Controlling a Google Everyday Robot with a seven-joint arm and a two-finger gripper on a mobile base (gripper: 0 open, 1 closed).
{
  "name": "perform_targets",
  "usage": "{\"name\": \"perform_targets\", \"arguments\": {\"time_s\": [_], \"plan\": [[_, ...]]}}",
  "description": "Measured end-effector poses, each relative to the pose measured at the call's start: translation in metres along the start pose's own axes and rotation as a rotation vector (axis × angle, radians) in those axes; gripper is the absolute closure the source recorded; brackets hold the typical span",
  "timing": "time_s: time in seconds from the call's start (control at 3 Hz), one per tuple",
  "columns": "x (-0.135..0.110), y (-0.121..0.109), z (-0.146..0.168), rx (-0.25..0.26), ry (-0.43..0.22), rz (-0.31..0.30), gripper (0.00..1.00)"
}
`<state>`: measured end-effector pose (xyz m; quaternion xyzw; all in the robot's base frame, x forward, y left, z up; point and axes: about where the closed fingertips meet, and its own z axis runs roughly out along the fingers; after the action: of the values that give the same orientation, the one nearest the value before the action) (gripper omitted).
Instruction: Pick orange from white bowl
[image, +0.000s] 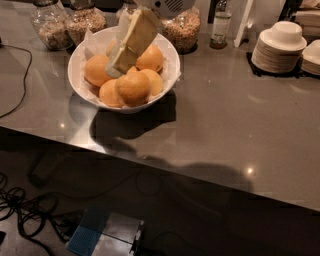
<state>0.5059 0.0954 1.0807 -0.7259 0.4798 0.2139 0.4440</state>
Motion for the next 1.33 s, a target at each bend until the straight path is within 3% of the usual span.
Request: {"name": "perform_targets", "arguments": {"time_s": [0.33, 1.33], "plan": [[0.024, 0.001, 0.001, 0.006, 0.006, 0.060, 0.00], [0.135, 0.019, 0.012, -0.021, 0.064, 0.321, 0.00]]}}
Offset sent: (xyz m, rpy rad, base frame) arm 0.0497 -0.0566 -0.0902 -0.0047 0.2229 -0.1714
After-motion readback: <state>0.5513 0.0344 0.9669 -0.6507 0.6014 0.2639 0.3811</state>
